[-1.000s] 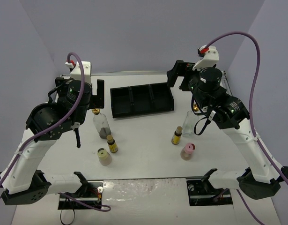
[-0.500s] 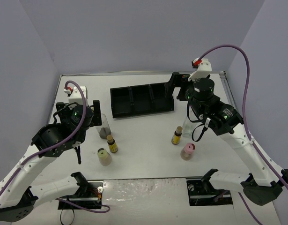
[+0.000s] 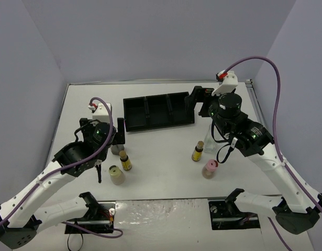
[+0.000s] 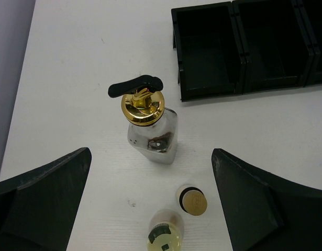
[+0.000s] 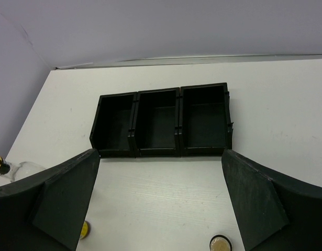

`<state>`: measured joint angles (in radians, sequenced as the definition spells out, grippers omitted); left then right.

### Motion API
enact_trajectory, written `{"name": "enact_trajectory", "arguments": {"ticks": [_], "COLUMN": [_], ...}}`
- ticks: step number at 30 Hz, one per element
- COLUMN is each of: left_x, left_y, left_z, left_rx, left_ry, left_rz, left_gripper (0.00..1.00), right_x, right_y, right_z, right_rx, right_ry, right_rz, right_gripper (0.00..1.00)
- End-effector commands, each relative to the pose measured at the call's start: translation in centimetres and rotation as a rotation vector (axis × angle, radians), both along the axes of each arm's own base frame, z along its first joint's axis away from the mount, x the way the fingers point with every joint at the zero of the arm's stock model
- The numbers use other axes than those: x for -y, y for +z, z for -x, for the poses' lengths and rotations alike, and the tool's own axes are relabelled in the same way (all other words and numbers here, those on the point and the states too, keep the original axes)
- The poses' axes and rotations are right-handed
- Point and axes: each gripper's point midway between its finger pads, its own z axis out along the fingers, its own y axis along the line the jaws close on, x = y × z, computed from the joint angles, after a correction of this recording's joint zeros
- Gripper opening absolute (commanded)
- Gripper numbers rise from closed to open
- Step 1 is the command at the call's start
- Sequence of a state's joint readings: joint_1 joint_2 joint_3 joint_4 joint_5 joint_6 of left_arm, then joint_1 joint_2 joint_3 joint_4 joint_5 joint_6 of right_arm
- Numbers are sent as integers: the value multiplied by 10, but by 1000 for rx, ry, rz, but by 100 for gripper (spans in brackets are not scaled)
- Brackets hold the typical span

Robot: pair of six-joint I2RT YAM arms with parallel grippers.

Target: Organize the condiment bottles

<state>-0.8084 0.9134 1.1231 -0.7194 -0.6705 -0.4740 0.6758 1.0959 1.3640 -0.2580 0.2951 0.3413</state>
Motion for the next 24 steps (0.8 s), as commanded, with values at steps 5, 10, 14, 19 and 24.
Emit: {"name": "enact_trajectory", "arguments": {"ticks": [5, 10, 14, 19, 24], "left_x": [2, -5, -5, -1, 2], "left_y": [4, -9, -17, -27, -38], "left_z": [-15, -22, -30, -37, -41], "left_rx": [43, 21, 4, -18, -29], "left_ry": [16, 26, 3, -21, -38], "left_rz": [66, 87, 108, 108, 108], "left_gripper": [97, 97, 97, 97, 97], "right_x": [0, 3, 5, 4, 3], "right_y": [20, 19, 18, 13, 10], "right_z": [4, 6, 7, 7, 7], "right_rx": [71, 74, 76, 66, 60], "right_ry": [1, -3, -6, -6, -4], "right_rz": [-71, -69, -64, -62, -63], "right_gripper": [100, 100, 100, 100, 100]}}
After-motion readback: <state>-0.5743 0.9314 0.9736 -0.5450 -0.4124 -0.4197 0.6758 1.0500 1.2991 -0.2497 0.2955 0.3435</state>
